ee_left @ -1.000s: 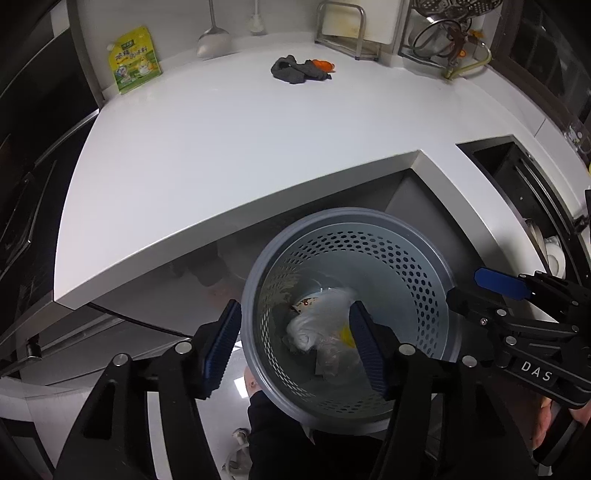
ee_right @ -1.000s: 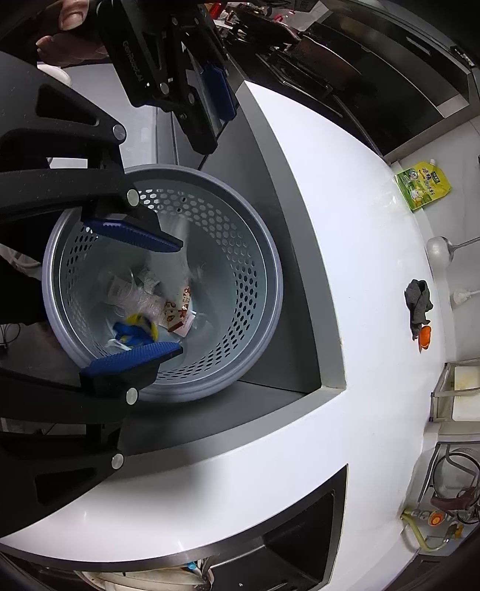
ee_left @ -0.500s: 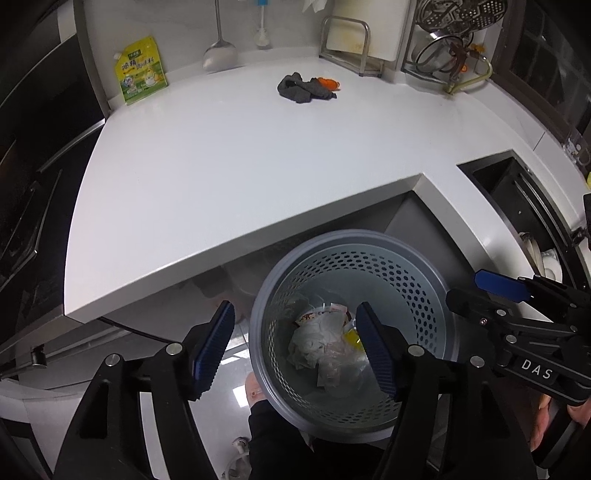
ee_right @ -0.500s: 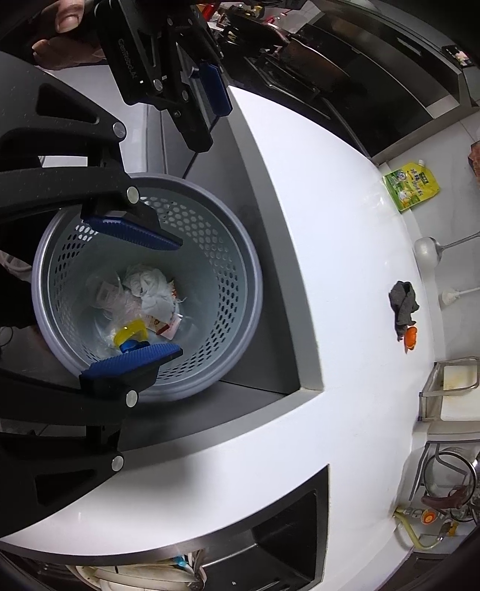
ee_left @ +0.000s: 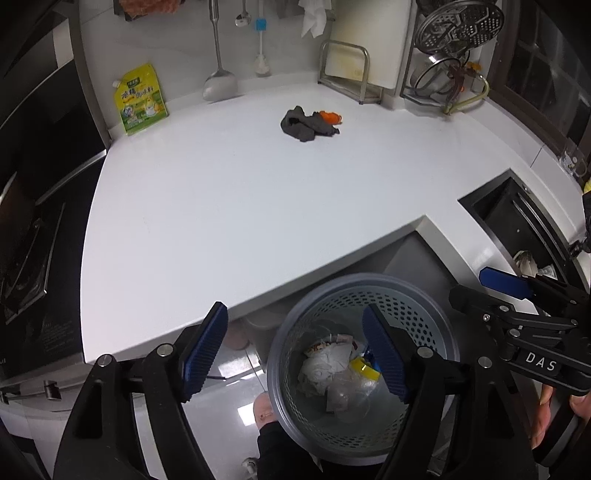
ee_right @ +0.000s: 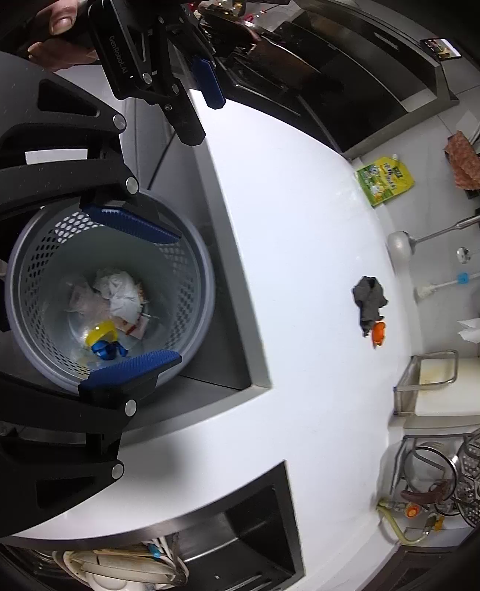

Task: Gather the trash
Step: 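Move both tools back over the counter toward the dark cloth and orange peel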

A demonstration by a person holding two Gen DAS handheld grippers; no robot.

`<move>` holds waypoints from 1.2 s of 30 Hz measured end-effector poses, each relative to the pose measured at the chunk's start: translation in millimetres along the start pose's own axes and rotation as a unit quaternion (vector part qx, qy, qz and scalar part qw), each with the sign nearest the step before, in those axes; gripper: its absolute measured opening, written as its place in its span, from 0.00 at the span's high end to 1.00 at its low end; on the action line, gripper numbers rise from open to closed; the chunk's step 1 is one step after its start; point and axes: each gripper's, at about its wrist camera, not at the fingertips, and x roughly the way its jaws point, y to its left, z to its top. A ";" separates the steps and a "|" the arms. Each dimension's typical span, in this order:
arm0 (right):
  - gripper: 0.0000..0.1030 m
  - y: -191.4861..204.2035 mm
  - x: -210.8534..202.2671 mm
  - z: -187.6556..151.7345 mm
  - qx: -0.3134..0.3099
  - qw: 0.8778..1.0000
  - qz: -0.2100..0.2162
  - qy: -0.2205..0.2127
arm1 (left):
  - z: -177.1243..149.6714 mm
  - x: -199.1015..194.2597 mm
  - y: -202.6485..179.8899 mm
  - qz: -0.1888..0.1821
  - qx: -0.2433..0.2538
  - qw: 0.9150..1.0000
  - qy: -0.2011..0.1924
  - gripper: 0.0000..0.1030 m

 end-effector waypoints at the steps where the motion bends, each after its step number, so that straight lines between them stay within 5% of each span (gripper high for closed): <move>1: 0.42 0.0 -0.6 2.8 0.001 1.000 -0.001 -0.003 | 2.2 -0.3 0.9 0.000 0.001 1.000 -0.002 0.28; 36: 0.31 -25.0 6.9 73.3 0.039 0.997 -0.034 -0.062 | 101.4 7.3 35.0 0.000 -0.019 0.998 -0.059 0.08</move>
